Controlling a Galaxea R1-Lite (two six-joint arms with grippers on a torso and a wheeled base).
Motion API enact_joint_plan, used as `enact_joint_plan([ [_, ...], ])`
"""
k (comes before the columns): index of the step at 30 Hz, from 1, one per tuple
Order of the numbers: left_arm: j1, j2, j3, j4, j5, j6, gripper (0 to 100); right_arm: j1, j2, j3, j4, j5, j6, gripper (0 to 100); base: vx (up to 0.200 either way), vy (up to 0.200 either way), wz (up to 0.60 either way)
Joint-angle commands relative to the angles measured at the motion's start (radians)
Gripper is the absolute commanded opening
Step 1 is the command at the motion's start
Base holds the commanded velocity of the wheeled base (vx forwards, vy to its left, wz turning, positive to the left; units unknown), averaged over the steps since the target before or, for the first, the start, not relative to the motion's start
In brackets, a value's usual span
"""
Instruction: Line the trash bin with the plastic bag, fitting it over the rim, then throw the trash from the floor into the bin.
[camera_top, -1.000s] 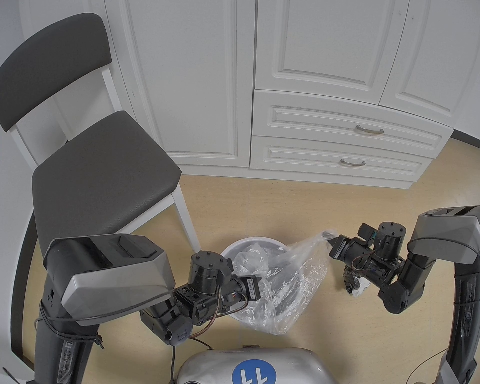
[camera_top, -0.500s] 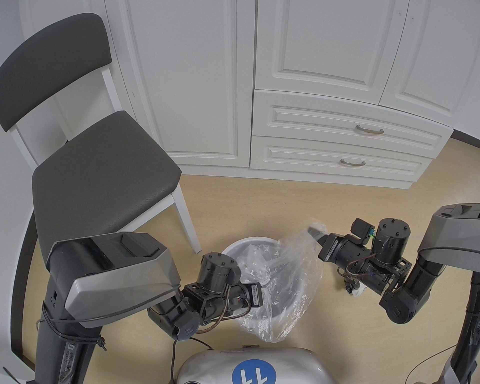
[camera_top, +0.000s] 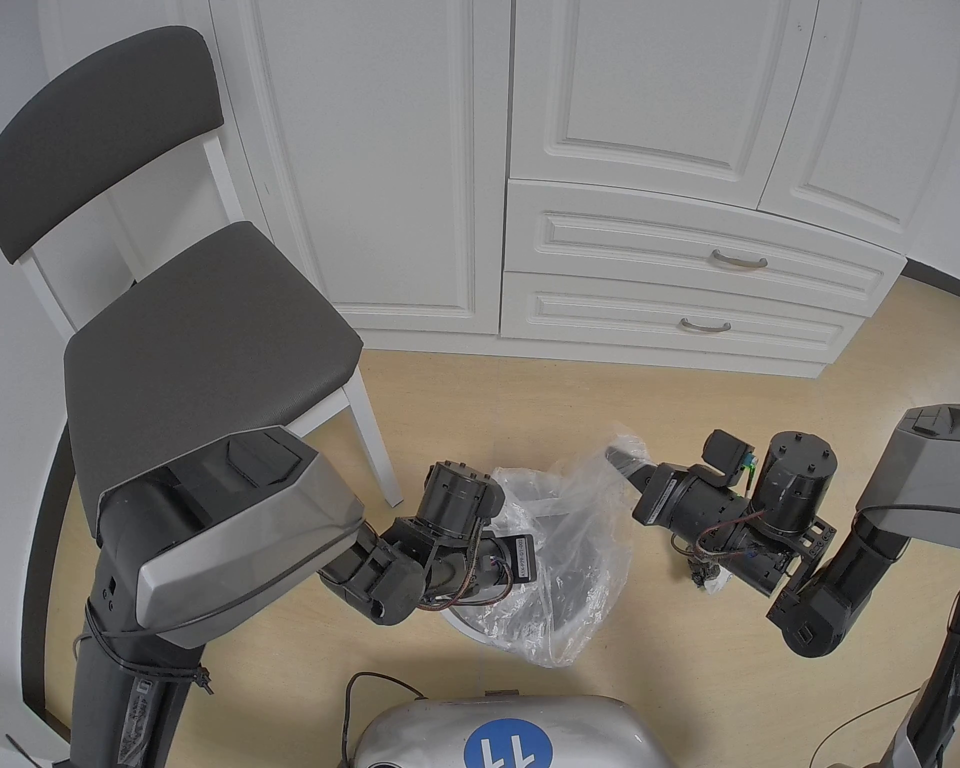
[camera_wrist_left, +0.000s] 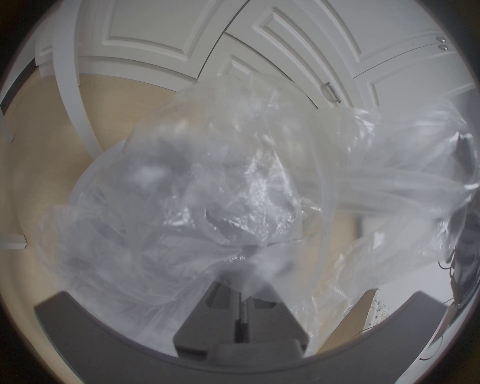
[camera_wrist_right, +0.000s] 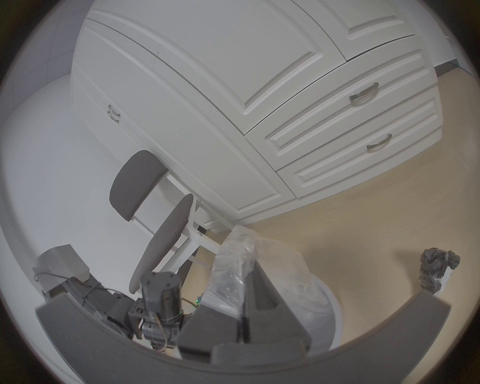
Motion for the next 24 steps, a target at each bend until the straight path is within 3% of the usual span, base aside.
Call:
enact_joint_plan([
  [1, 0.014, 0.023, -0.042, 0.036, -0.015, 0.000, 0, 0.013, 0.047, -0.005, -0.018, 0.000, 0.001, 0, 0.000, 0.000, 0.00],
  [14, 0.013, 0.080, -0.113, 0.050, -0.019, 0.003, 0, 0.003, 0.246, -0.057, -0.018, 0.000, -0.001, 0, 0.000, 0.000, 0.00],
  [24, -0.012, 0.117, -0.220, 0.144, -0.044, -0.002, 0, 0.005, 0.315, -0.085, -0.018, 0.000, 0.001, 0, 0.000, 0.000, 0.00],
])
